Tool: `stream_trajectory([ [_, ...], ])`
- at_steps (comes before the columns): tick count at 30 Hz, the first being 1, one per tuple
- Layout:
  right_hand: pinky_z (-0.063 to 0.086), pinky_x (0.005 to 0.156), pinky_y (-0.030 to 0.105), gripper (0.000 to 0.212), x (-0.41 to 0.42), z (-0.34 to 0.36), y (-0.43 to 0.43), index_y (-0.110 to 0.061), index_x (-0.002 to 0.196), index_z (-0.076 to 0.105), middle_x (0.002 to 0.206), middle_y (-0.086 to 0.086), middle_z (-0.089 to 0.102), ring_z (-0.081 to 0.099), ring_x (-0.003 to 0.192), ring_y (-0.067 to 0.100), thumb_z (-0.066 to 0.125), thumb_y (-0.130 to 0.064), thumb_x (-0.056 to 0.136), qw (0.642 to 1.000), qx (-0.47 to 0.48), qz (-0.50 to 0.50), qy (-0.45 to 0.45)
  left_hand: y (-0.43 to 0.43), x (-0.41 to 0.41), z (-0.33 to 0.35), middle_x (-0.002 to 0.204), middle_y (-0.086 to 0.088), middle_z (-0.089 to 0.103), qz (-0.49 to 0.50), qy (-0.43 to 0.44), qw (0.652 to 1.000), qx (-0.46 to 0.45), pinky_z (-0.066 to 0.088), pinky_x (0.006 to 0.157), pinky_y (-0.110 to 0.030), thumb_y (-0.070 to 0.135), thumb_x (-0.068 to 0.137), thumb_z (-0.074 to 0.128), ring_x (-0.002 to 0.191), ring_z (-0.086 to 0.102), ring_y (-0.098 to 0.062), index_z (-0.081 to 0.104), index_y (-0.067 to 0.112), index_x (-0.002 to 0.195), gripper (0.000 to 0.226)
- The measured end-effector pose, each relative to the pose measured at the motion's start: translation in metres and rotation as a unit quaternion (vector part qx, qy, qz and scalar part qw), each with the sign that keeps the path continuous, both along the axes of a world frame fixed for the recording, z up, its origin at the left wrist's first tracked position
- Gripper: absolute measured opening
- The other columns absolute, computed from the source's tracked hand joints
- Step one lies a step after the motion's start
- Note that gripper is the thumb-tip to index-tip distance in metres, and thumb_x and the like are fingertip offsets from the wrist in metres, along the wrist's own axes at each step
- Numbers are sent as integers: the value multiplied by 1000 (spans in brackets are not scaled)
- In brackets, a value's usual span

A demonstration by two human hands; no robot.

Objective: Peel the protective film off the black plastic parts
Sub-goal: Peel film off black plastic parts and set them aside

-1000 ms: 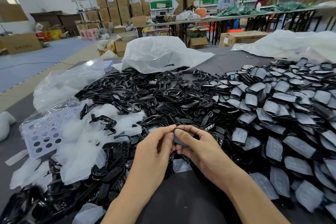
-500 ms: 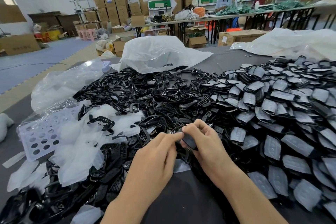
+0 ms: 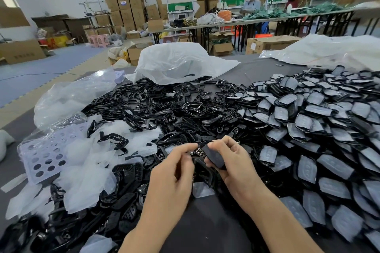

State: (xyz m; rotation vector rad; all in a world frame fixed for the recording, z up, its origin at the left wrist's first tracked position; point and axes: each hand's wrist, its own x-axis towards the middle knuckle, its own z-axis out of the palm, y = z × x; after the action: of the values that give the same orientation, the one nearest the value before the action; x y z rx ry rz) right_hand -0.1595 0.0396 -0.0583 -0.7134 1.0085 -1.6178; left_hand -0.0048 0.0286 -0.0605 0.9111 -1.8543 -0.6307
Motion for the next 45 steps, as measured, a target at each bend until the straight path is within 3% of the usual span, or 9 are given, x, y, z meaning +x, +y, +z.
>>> stream_trajectory([
  [2,53,57,22,31,3,0,2,-19,64,55,69,4,62,61,57,14,68,-6,88,1000,-4,26,14,-2,0,2,73,2,61,6,41,997,62,46,52,-28,35,98,50,59,56,-16,62,48,110,21],
  [4,53,59,25,22,8,-1,4,-16,71,61,73,9,64,59,58,17,71,-10,89,998,-22,54,27,-2,-2,4,77,7,65,-12,60,992,107,48,57,-20,29,98,57,66,63,-11,65,42,107,18],
  [8,54,66,28,18,14,-1,7,-16,90,76,80,7,70,62,67,18,76,-31,80,994,-42,82,66,-5,-2,6,73,0,67,-3,71,989,132,50,58,-20,21,97,62,64,64,-9,68,27,97,9],
  [15,58,74,23,26,11,-2,9,-23,110,76,89,7,77,73,80,17,57,-8,101,987,-40,82,135,-12,4,5,69,0,70,47,104,983,144,52,62,-21,21,98,58,61,64,-10,67,25,89,13],
  [25,55,64,23,31,10,-2,14,-37,106,73,84,11,77,71,67,17,52,-15,105,979,-45,80,183,-11,4,2,69,5,69,45,89,986,130,50,61,-20,24,99,55,62,62,-7,66,30,90,15],
  [35,54,65,19,19,-1,-9,14,-49,108,65,88,-8,76,70,66,6,68,-42,90,920,-39,49,388,-11,7,2,70,0,69,33,73,988,128,52,65,-33,25,97,57,62,63,-11,65,30,90,12],
  [39,54,63,19,14,-3,-4,15,-46,100,63,87,-7,77,68,64,5,69,-36,92,921,-42,50,384,-10,4,3,74,0,71,14,93,988,119,53,65,-27,33,97,54,65,65,-11,66,32,100,12],
  [42,55,64,18,19,-27,14,13,-42,104,63,89,-6,77,71,69,8,68,-26,95,937,-47,-53,341,-8,3,1,83,2,71,-8,94,990,108,53,67,-21,51,91,46,70,66,-11,58,42,113,26],
  [45,57,67,18,38,-76,39,9,-23,129,55,91,3,76,74,74,10,66,-29,93,933,-59,-281,217,-7,4,-2,87,9,70,-9,43,995,85,50,66,-18,57,91,42,71,65,-10,53,54,113,25],
])
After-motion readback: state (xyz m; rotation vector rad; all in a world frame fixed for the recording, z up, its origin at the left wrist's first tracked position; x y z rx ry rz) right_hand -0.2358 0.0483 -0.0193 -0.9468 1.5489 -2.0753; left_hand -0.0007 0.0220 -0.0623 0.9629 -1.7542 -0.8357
